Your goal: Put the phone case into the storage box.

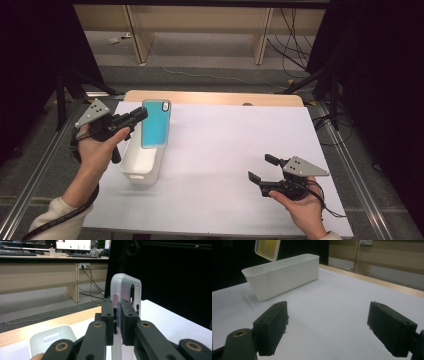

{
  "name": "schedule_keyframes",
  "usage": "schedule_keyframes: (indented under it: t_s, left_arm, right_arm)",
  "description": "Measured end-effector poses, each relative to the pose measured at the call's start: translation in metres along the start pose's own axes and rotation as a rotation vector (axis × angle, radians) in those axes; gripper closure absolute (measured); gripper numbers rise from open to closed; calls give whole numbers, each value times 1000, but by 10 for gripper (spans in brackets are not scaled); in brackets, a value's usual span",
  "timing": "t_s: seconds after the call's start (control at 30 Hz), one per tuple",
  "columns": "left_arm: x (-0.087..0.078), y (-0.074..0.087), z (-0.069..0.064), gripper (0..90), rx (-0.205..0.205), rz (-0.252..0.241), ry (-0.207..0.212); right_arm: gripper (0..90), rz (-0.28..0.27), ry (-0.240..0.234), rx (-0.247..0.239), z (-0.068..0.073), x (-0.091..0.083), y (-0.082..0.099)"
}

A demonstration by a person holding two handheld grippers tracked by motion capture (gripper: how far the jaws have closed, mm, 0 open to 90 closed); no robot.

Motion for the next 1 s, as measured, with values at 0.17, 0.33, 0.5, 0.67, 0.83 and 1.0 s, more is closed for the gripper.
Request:
schedule_keyframes:
  t_s: [0.17,0.33,0.5,0.67,0.83,1.0]
  left_arm:
    - [0,-2,5,826,14,-6,-3]
    - [0,-3,10,826,20,-12,-5]
    - [2,-3,15,826,25,-7,-7]
    - [4,-2,20,826,31,-3,-9]
    - [6,-1,26,826,30,-1,-13]
    - [8,-1,30,826,27,4,-22]
  right_arm:
    - [181,-1,4,1,0,0,0]
    - [181,-1,3,2,0,0,0]
    - [181,25,7,-2,0,-2,0]
    - [181,23,13,-8,0,-2,0]
    - [181,24,13,-9,0,-2,0]
    - [181,-16,-3,-3,0,2,1]
Point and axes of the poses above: each handheld gripper's, and its own axes: x roughly forward along the jaws, y roughly out of its underside, z roughly to its left, the point moved 1 cm from there along x, roughly forward along the jaws, and after that the axes turned 12 degrees about -y, right-handed, at the moved point
